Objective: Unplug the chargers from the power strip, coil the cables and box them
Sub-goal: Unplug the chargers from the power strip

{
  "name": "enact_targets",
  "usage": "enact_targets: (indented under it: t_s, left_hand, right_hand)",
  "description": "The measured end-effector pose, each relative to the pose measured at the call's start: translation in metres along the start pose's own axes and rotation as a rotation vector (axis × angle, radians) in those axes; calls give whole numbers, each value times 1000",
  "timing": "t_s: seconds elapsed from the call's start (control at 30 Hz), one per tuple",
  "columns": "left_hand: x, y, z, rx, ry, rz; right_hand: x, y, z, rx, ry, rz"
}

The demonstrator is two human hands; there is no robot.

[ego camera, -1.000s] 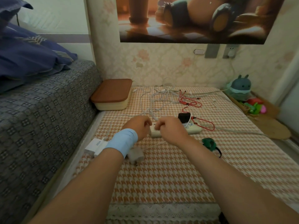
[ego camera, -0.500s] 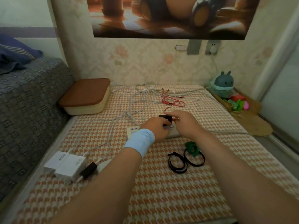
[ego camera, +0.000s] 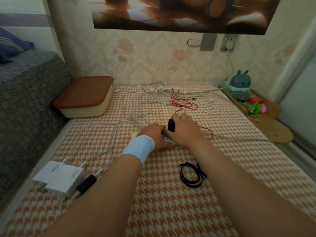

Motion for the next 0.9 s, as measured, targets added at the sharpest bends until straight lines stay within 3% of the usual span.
enact_targets:
  t_s: [0.43, 0.9]
  left_hand:
    - [4, -10, -2, 181, 59, 50]
    - [12, -9, 3, 218, 90, 64]
  right_hand:
    - [-12, 0, 0, -6, 21, 30]
    - [5, -18, 0, 130, 259, 31]
Point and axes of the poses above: each hand's wrist, its own x-axis away from the middle knuckle, its own z-axis out of the back of the hand, y = z × x, the point moved 7 cm from there along -x, towards the middle knuckle, and after that the axes turned 8 degrees about z, right-handed, at the moved point
